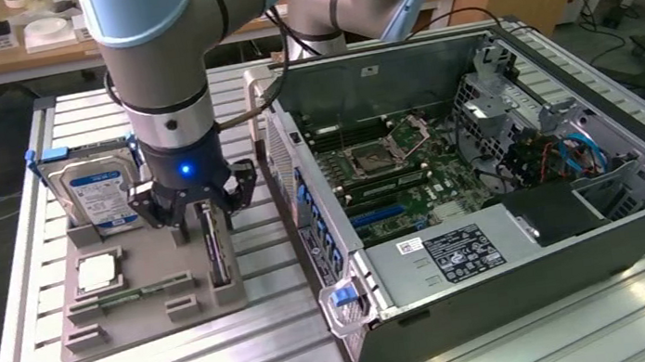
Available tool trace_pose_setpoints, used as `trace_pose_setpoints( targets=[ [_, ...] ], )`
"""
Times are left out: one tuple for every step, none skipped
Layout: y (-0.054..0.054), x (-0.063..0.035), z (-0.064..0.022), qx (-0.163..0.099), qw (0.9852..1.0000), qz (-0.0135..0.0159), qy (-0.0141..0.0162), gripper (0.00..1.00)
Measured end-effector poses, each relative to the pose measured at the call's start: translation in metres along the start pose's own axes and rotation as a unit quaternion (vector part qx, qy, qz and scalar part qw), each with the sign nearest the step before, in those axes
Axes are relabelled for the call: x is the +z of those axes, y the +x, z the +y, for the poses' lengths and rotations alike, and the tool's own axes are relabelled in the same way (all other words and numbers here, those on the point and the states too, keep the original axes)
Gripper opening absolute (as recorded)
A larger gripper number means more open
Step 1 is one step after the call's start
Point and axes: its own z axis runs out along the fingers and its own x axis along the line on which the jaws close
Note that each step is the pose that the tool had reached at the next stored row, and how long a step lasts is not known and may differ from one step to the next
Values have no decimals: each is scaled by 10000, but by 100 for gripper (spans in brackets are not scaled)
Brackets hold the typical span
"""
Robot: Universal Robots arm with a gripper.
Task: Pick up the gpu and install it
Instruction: 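Pick up the gpu and move the gpu toward the slot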
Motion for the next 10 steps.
trace_pose_setpoints(
  targets=[
    [0, 18, -1, 9, 10000, 0, 1, 59],
    [0, 36, -1, 18, 10000, -1, 1, 59],
    [0, 121, -4, 46, 10000, -2, 2, 59],
    [1, 159, -5, 47, 10000, -2, 3, 59],
    [1, 159, -5, 47, 10000, -1, 3, 59],
    [0, 160, -8, 47, 10000, -2, 3, 59],
    [0, 160, -10, 47, 10000, -2, 3, 59],
    [0, 160, -10, 47, 10000, -2, 3, 59],
    [0, 159, -11, 46, 10000, -1, 4, 59],
    [0, 158, -11, 46, 10000, -2, 3, 58]
  ],
)
